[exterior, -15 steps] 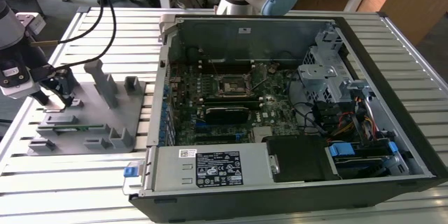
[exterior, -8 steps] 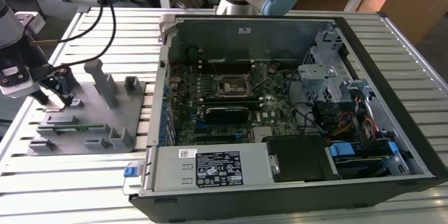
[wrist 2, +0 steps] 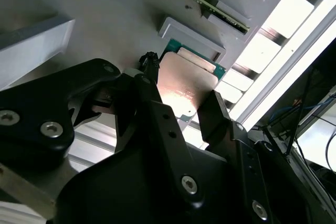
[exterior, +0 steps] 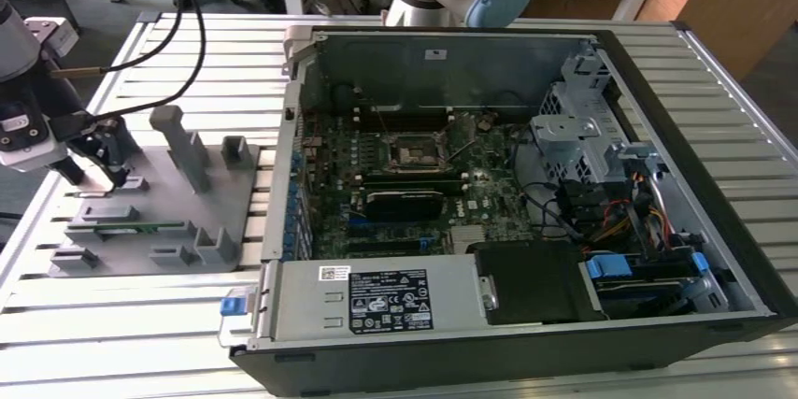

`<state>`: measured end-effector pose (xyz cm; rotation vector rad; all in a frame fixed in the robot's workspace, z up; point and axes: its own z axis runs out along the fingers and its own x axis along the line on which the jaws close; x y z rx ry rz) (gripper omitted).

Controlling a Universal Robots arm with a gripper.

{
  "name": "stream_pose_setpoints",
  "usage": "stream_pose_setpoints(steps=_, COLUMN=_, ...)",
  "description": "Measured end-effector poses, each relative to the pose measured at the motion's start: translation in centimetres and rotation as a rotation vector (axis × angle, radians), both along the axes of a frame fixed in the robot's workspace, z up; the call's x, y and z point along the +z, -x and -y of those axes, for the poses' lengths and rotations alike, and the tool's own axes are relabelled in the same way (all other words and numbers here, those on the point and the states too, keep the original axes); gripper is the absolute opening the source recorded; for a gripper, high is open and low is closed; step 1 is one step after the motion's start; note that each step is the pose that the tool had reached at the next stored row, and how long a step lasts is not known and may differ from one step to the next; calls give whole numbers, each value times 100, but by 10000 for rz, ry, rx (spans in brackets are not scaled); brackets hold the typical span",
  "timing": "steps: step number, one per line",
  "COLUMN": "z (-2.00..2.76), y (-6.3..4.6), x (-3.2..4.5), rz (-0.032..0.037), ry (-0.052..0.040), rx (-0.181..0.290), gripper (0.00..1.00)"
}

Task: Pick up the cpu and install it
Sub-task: 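Pick up the cpu and move it towards the insertion slot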

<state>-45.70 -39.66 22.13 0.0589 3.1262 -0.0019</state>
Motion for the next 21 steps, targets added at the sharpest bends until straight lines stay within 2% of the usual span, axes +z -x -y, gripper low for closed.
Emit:
stream_pose_setpoints(steps=9, z=-3, y=0, x=95, rz=1, ry=0, rx=0, gripper=54)
stream_pose_setpoints(steps=21, z=-5, y=0, x=159, rz=0, ry=0, rx=0, gripper=54)
